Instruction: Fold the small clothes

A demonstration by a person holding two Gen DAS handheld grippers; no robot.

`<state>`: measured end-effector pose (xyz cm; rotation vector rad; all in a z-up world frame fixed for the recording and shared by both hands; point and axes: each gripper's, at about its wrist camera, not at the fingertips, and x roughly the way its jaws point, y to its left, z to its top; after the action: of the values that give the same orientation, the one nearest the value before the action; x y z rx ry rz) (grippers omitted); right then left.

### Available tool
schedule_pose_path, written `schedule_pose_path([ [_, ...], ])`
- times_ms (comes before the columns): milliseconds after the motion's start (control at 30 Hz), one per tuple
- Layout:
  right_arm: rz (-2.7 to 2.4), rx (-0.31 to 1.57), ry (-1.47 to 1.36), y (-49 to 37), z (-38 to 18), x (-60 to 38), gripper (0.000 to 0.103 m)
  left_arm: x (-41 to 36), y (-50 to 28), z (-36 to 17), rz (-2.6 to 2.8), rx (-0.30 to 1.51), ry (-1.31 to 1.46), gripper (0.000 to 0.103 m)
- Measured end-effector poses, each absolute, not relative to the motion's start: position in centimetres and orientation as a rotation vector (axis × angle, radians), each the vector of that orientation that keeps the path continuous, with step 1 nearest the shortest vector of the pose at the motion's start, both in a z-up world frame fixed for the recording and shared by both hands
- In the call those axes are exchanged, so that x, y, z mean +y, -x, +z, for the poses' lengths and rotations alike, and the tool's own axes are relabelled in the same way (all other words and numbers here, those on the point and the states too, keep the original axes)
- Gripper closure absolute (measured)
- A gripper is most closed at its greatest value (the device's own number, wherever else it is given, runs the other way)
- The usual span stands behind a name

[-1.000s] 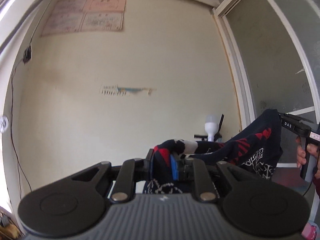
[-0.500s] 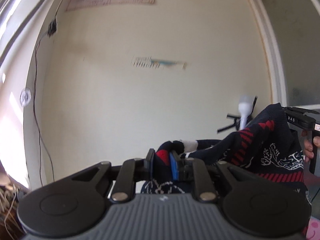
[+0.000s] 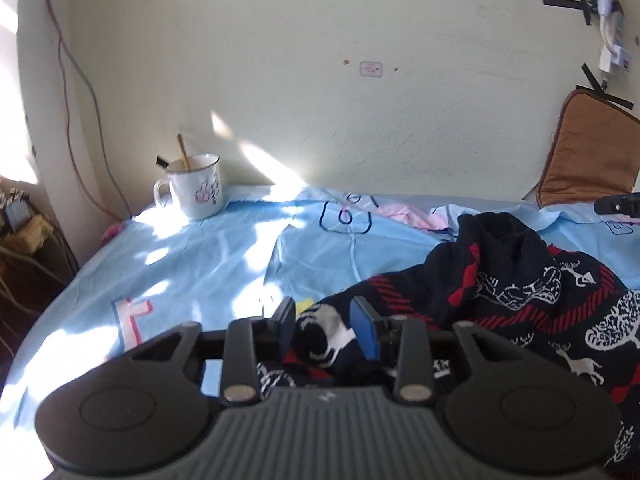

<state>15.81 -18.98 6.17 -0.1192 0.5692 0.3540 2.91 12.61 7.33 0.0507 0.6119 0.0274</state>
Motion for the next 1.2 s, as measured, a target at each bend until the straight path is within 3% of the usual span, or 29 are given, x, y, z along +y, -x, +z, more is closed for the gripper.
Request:
schedule_pose_path([
  [100,0.335,0.603,0.17,-15.7,4.7,-18.9,0.062,9.4,-5.1,7.5,-0.071,0.584,-0.145,0.055],
  [300,0.334,0.689,0.124,-16.9,1.8,-20.0,0.046,2.5,-10.0,3.3,-0.194,0.639,-0.331,0.055],
  [367,0.348,0.745,0.076,-17.7,0.6,-20.5,0.045,1.5,-11.6,1.6,-0.194,0.677,-0.368,0.057],
  [433,0.367,0.778,0.056,-17.9,-0.3,-20.4,0.051,1.1,-13.2,-0.1,-0.181,0.717,-0.404,0.083],
  [467,0.37,0.768,0.063,-17.7,-0.3,-20.2,0.084,1.1,-13.9,-0.7,-0.157,0.726,-0.424,0.093],
  [500,0.35,0.733,0.085,-17.5,0.3,-19.9,0.096,1.4,-14.5,-0.6,-0.129,0.709,-0.431,0.094],
  [667,0.271,0.394,0.159,-15.6,7.2,-20.2,0.096,6.0,-17.2,5.6,0.062,0.549,-0.264,0.094],
  [767,0.21,0.307,0.147,-16.3,8.2,-20.1,0.096,8.0,-19.4,6.9,0.131,0.532,-0.161,0.094],
  [967,0.144,0.637,0.136,-22.9,0.3,-18.5,0.093,5.9,-25.1,-1.1,0.194,0.785,-0.284,0.088],
  [1067,0.162,0.655,0.034,-22.5,-0.1,-19.9,0.089,4.9,-23.6,-1.6,0.211,0.724,-0.384,0.076],
  [1200,0.149,0.602,0.036,-20.8,1.7,-20.5,0.075,5.1,-21.1,0.9,0.21,0.644,-0.386,0.067],
])
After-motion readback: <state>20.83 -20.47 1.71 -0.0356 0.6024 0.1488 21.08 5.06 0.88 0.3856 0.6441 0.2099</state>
